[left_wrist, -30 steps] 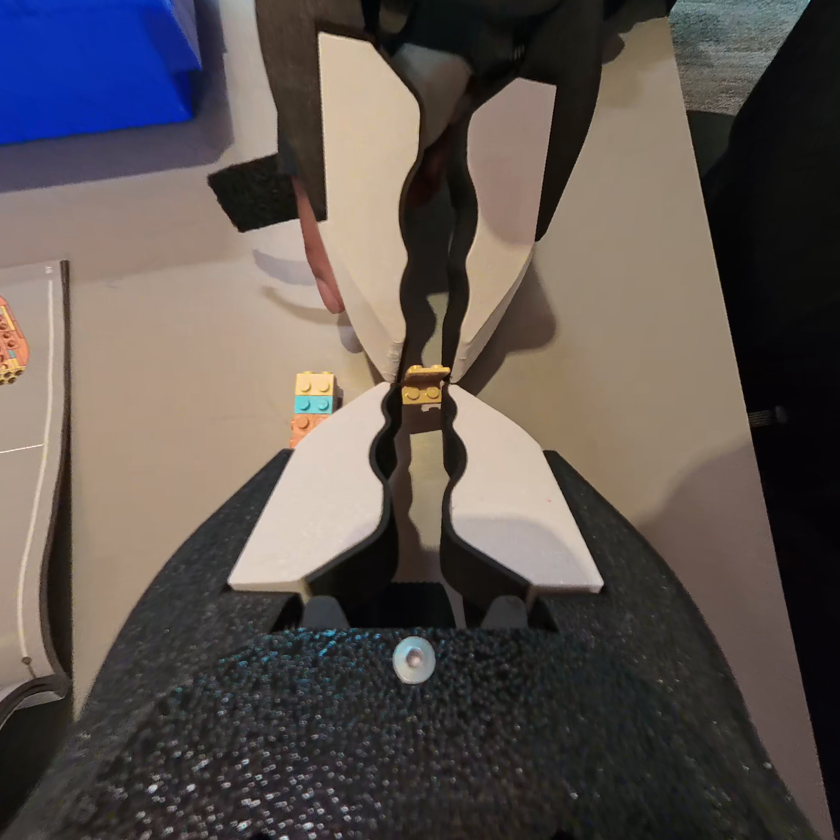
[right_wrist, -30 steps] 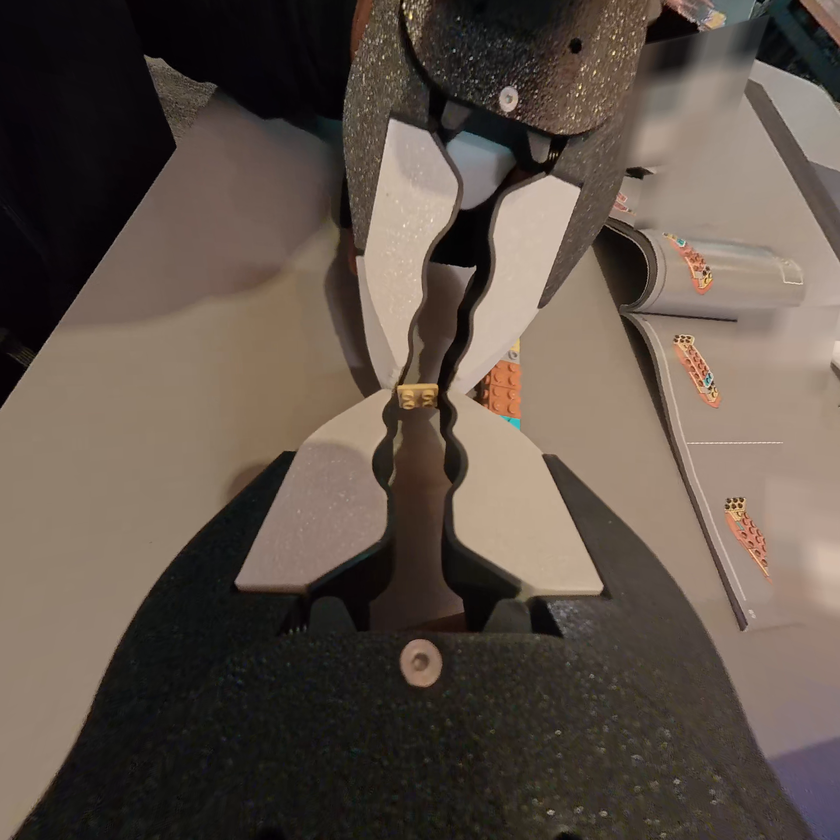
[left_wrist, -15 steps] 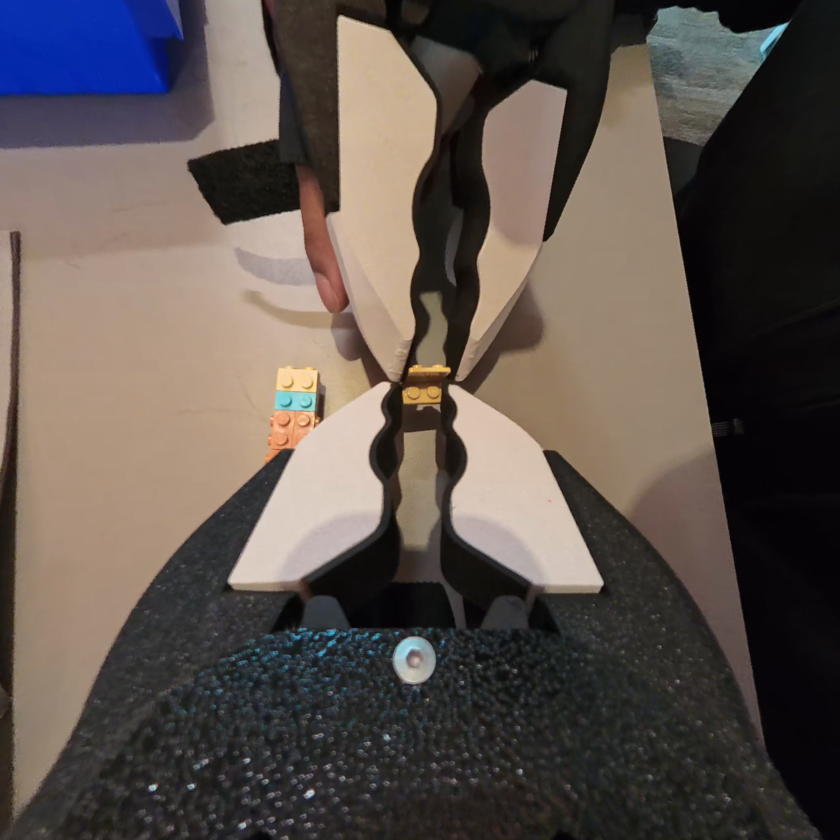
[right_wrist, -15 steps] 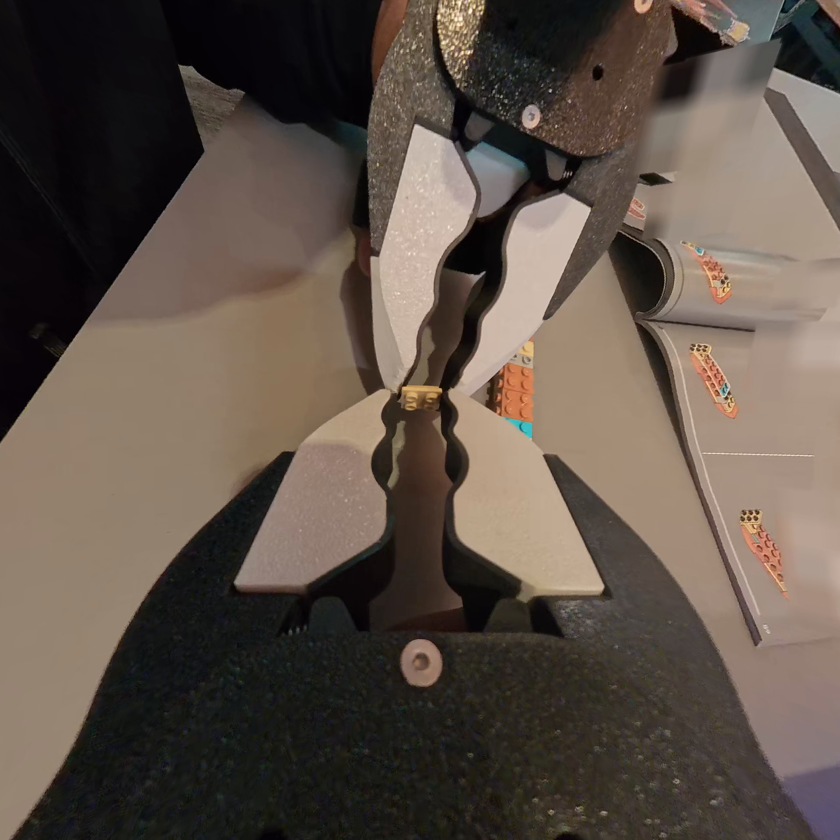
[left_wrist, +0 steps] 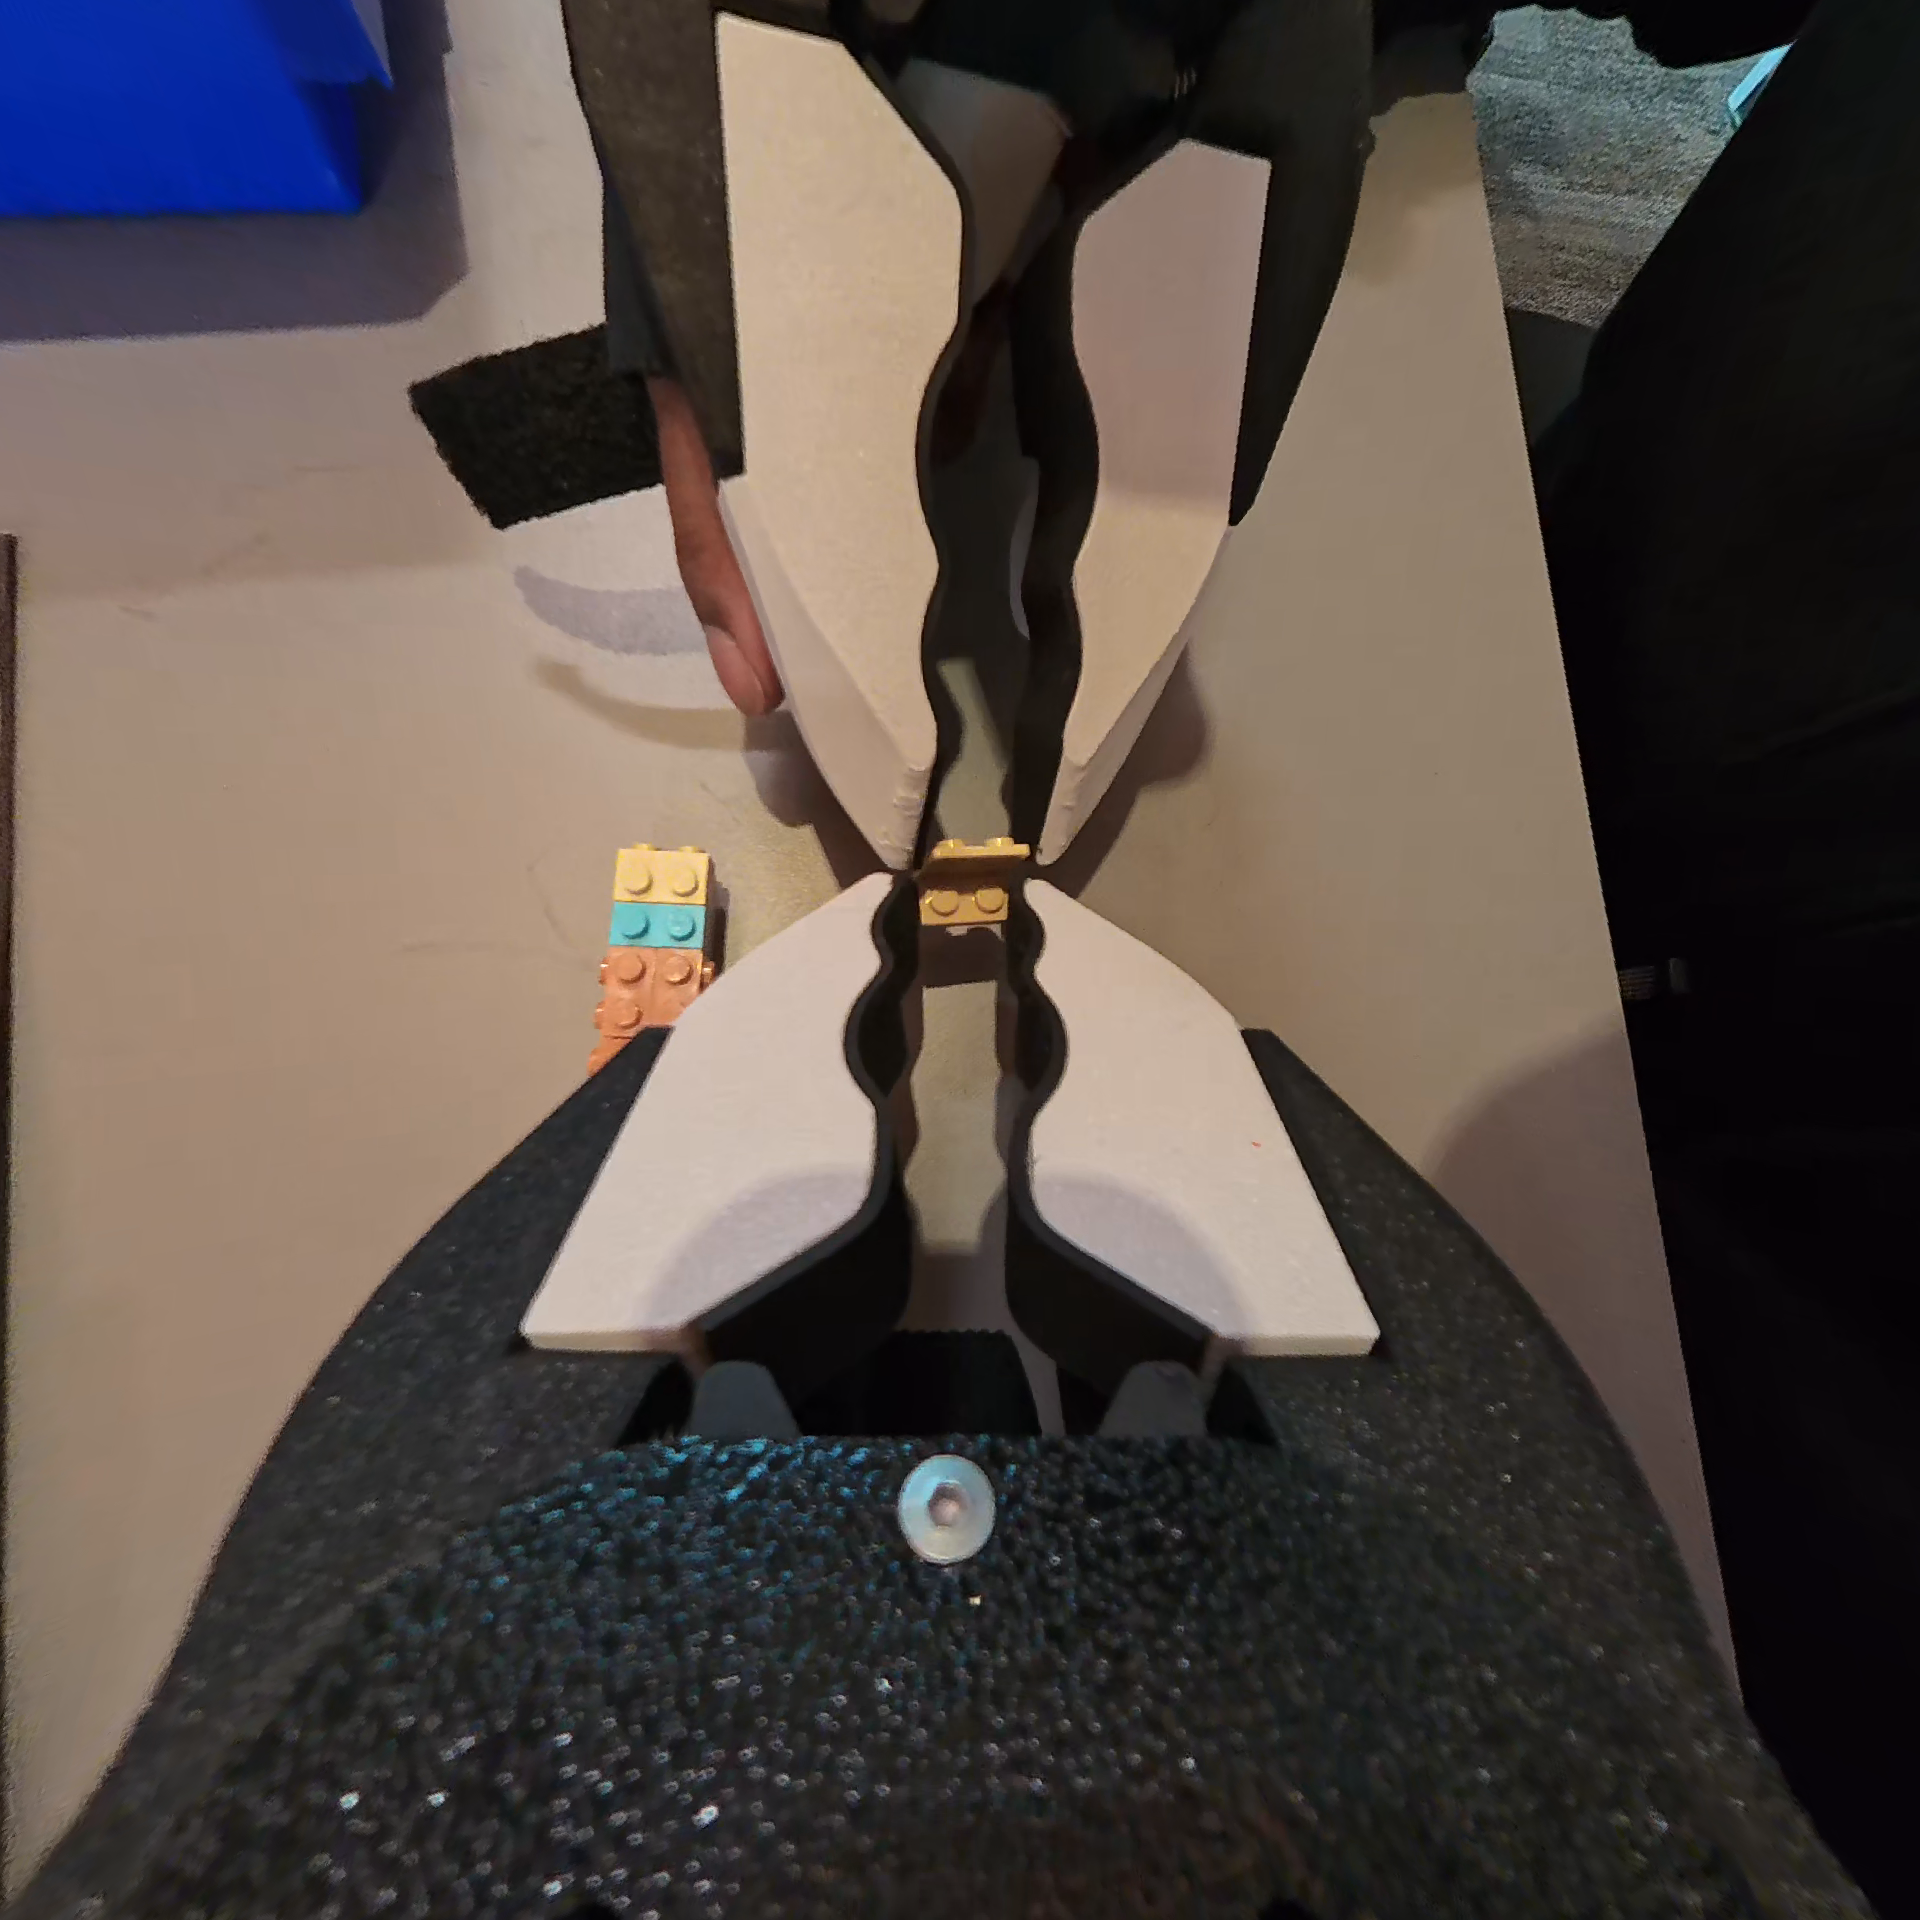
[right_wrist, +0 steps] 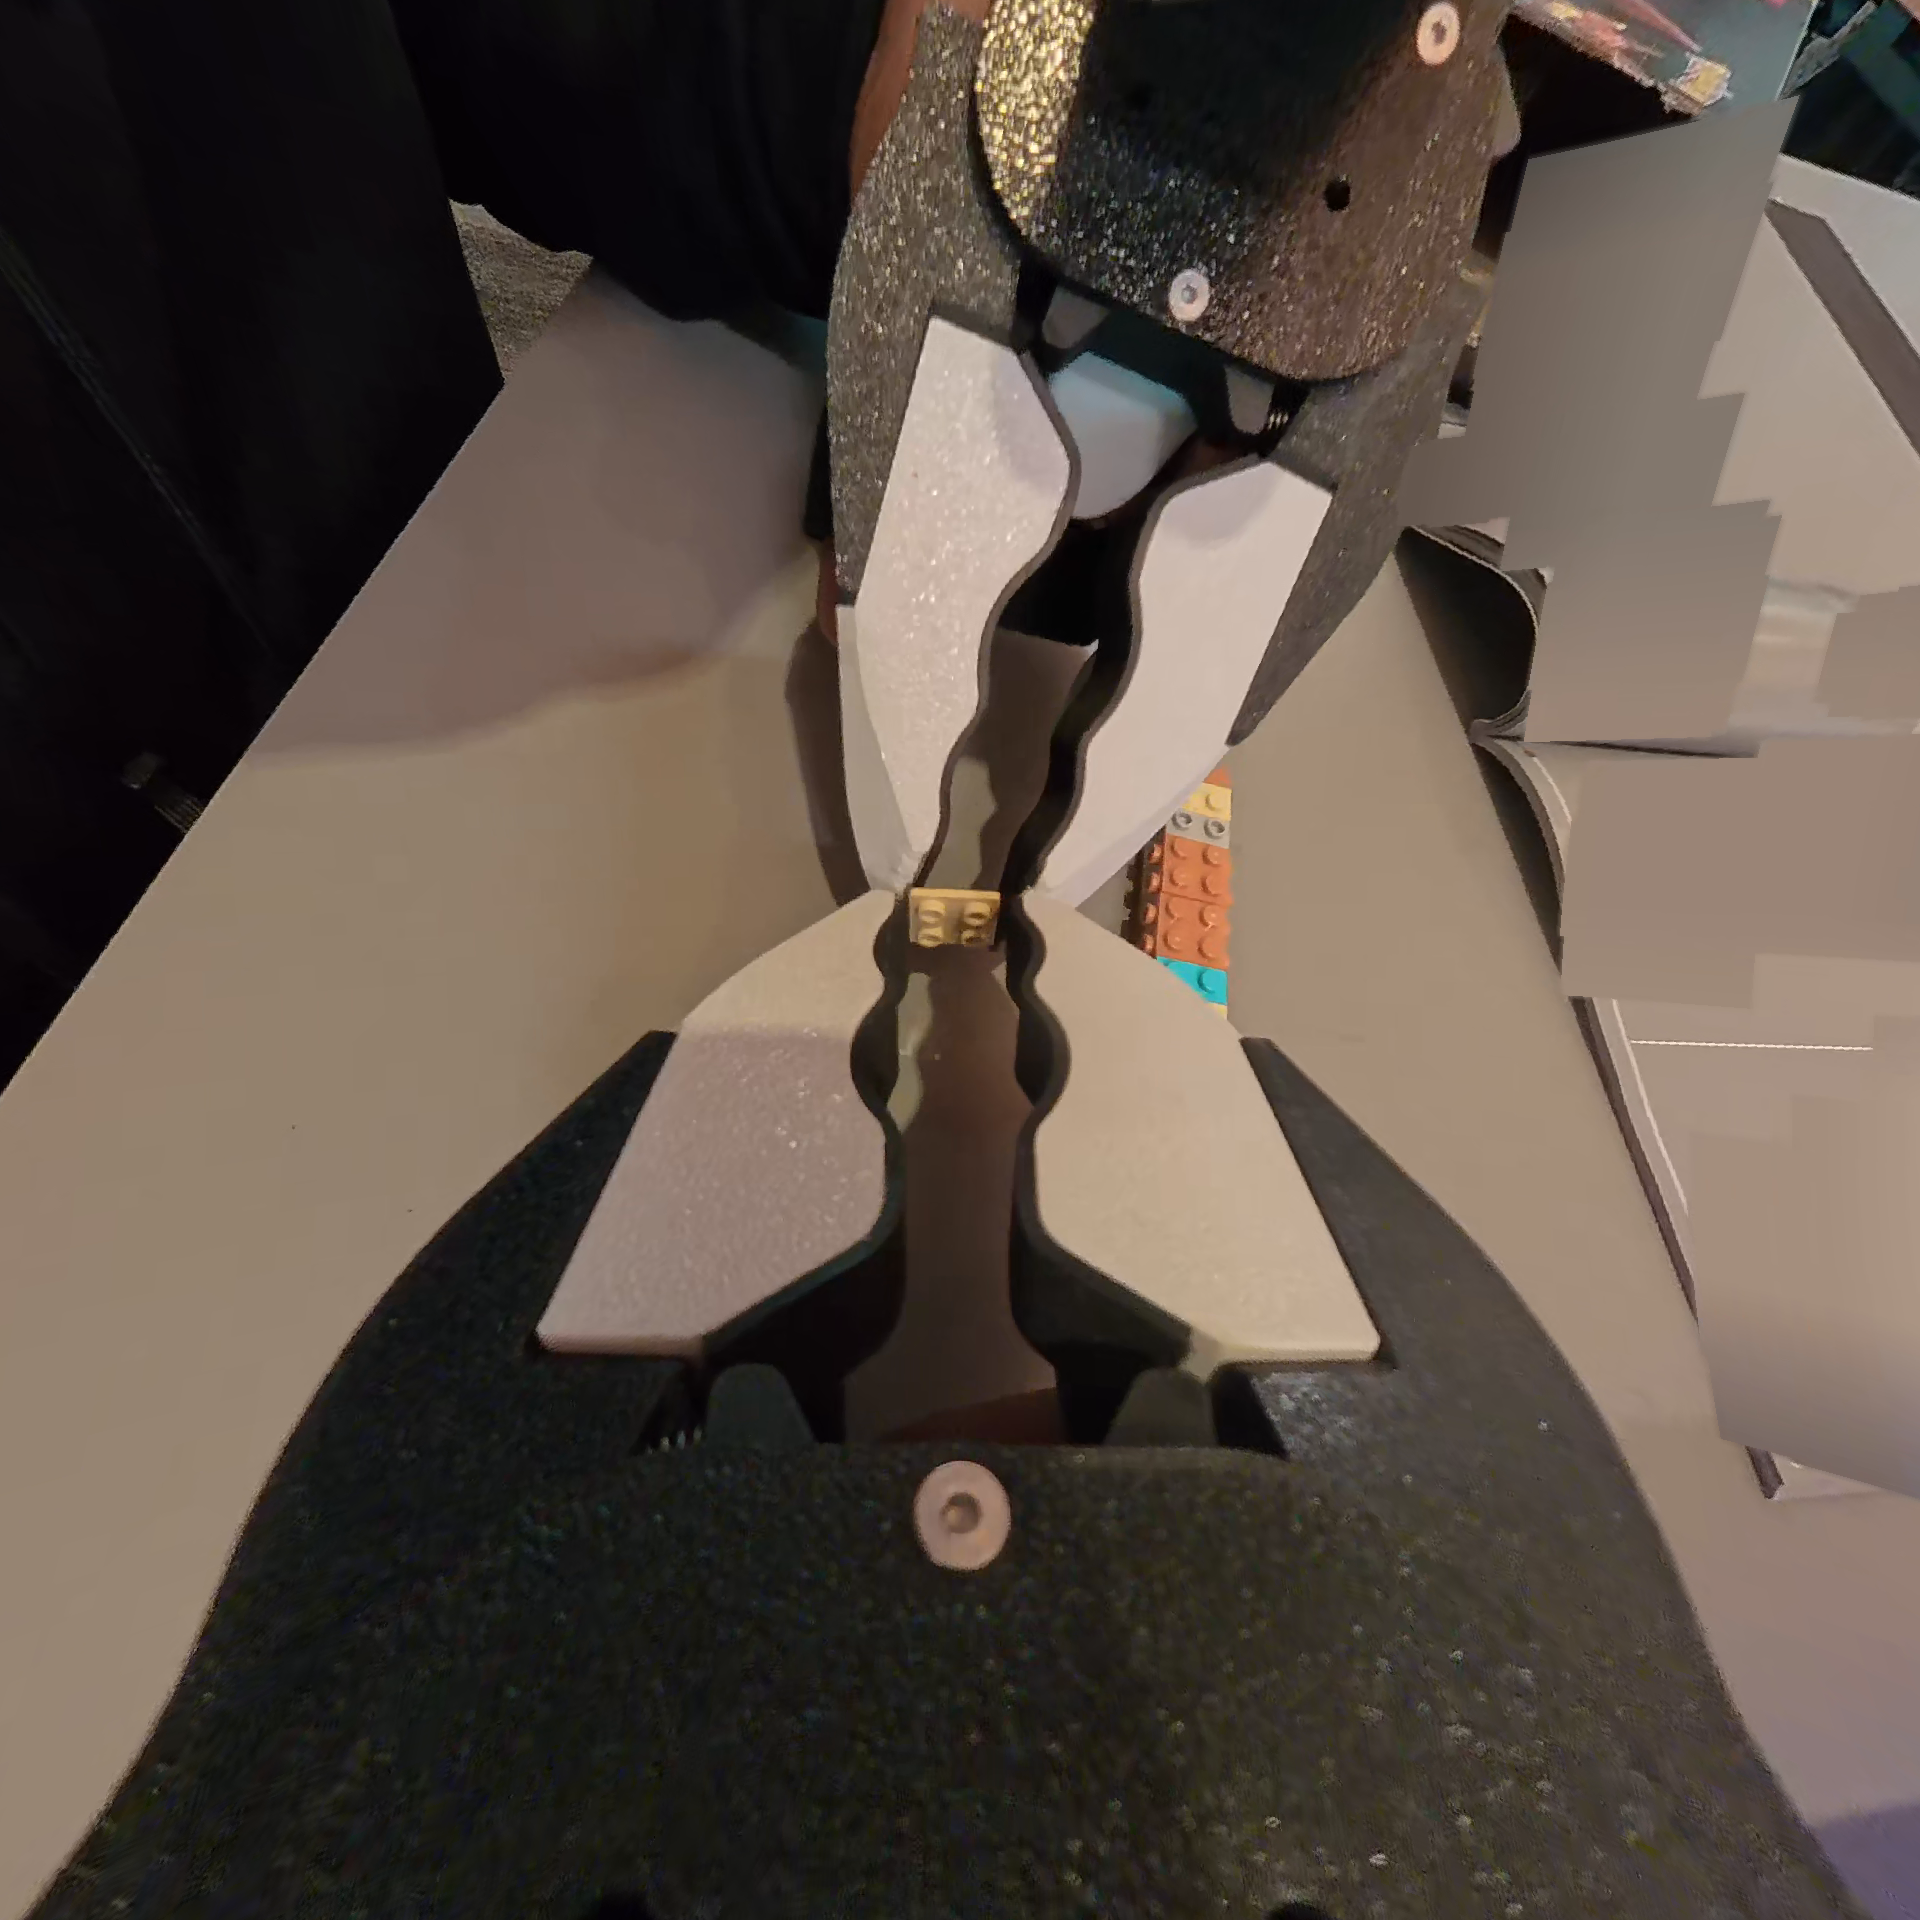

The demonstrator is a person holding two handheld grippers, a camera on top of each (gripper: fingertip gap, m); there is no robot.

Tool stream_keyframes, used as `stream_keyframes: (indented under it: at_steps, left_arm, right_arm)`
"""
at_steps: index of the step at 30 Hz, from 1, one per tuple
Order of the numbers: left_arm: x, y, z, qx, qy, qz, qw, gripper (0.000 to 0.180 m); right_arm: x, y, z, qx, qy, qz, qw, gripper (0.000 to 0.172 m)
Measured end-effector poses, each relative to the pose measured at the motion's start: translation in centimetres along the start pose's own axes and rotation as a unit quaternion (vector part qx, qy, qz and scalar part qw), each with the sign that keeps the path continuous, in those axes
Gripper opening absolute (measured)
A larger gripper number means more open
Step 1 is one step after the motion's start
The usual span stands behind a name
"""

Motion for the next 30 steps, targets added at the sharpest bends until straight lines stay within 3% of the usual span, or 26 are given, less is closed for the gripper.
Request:
stream_keyframes:
  at_steps: [19, 22, 25, 30]
  left_arm:
    - [-0.4, 0.1, 0.3, -0.006, 0.006, -0.020, 1.000, 0.016]
    - [-0.9, 0.9, 1.2, -0.038, -0.014, -0.042, 0.998, 0.019]
    - [-0.6, 1.7, 3.4, -0.116, -0.049, -0.031, 0.992, 0.028]
    - [0.8, 1.0, 4.9, -0.138, -0.050, 0.000, 0.989, 0.036]
  right_arm:
    - [-0.2, 0.3, -0.4, 0.011, -0.013, -0.005, 1.000, 0.016]
    - [-0.5, 1.0, -1.5, 0.036, -0.034, -0.018, 0.999, 0.016]
    - [-0.1, 1.9, -3.0, 0.069, -0.063, -0.020, 0.995, 0.016]
    - [0.5, 2.2, -3.8, 0.079, -0.099, -0.017, 0.992, 0.016]
Point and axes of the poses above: each gripper's, where its closed fingertips meet, y back along the fingers, x out of its underside, z = x × y across the jaws, the point moved 3 cm from there along y, back along the fingers, and after that the axes turned 7 degrees about -z, right-handed, at the moved point
